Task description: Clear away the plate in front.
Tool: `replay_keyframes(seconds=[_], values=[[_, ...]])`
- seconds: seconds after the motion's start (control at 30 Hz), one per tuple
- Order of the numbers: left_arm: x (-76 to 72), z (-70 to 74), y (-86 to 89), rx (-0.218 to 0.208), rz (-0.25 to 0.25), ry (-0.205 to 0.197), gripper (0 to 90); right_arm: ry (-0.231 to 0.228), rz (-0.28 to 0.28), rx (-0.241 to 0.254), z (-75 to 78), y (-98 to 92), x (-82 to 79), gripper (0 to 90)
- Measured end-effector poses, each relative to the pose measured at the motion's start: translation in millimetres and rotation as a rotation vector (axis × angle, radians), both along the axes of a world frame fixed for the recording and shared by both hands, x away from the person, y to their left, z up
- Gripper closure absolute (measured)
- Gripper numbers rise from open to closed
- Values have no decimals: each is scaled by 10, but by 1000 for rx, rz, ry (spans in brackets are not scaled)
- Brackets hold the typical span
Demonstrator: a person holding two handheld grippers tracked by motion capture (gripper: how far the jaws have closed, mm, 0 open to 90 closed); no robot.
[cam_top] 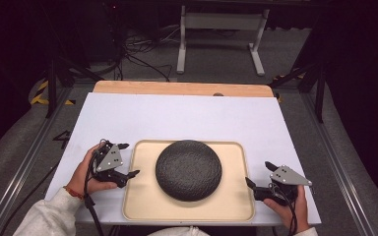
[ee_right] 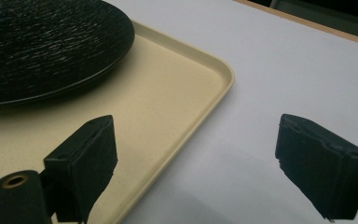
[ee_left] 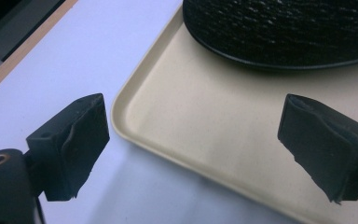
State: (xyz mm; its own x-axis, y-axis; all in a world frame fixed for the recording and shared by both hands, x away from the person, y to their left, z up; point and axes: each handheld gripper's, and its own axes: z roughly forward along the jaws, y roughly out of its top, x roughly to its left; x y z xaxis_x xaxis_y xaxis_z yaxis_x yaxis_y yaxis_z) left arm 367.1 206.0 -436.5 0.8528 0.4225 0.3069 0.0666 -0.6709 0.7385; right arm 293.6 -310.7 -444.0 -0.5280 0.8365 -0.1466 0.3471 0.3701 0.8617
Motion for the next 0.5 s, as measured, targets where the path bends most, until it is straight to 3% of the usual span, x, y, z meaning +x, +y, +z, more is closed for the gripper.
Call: replay_keyframes(seconds=[0.3,0.5], values=[[30,-70,285,-29,74,26,106,7,13,-9,-11,37,22,129],[-11,-123,409,-48,79,59,109,8,11,-20,-17,34,27,129]])
